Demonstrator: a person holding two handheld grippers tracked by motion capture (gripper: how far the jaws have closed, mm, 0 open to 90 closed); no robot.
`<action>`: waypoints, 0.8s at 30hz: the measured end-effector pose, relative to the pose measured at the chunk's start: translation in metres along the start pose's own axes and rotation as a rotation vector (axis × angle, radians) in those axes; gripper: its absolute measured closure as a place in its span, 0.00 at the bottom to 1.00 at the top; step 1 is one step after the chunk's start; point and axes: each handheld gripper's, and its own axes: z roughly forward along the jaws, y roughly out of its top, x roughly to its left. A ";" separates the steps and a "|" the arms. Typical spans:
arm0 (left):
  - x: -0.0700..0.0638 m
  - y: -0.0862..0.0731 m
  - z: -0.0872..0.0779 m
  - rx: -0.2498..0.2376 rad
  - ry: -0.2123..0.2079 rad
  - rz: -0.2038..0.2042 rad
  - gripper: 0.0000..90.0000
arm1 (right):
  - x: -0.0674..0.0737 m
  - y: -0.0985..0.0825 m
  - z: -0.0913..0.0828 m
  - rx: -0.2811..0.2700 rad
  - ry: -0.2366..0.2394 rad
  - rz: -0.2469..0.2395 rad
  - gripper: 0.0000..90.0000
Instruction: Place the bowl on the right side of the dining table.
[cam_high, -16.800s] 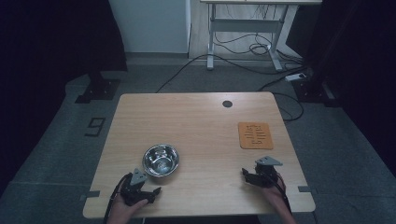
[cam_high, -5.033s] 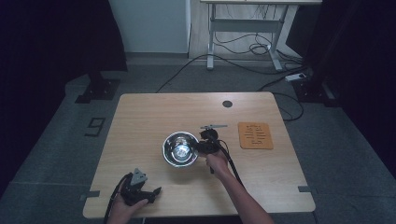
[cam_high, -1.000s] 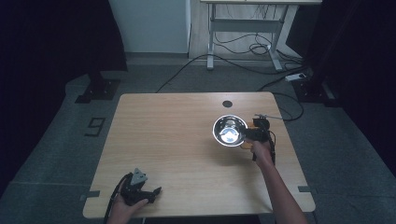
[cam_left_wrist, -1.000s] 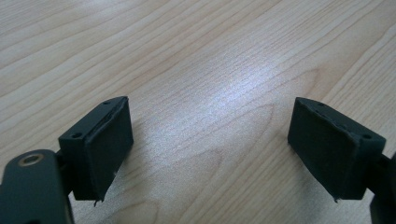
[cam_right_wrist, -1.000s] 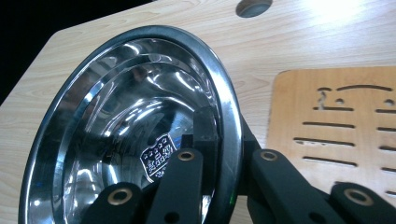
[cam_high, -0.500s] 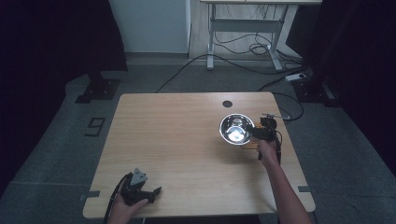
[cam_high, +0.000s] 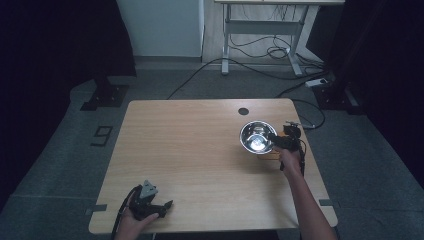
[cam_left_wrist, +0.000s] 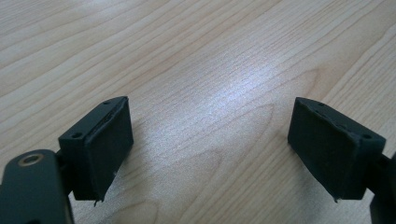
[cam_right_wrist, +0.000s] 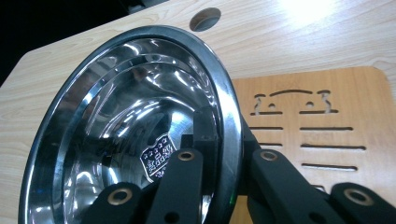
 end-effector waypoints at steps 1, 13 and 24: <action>0.000 0.000 0.000 0.000 0.000 0.000 0.15 | -0.001 0.000 0.000 -0.001 -0.004 0.000 0.96; 0.000 0.000 0.000 0.000 0.000 0.000 0.15 | -0.016 0.003 0.001 -0.004 -0.046 0.021 0.96; 0.000 0.000 0.000 0.000 0.000 0.000 0.15 | -0.030 0.005 0.002 -0.010 -0.081 0.044 0.96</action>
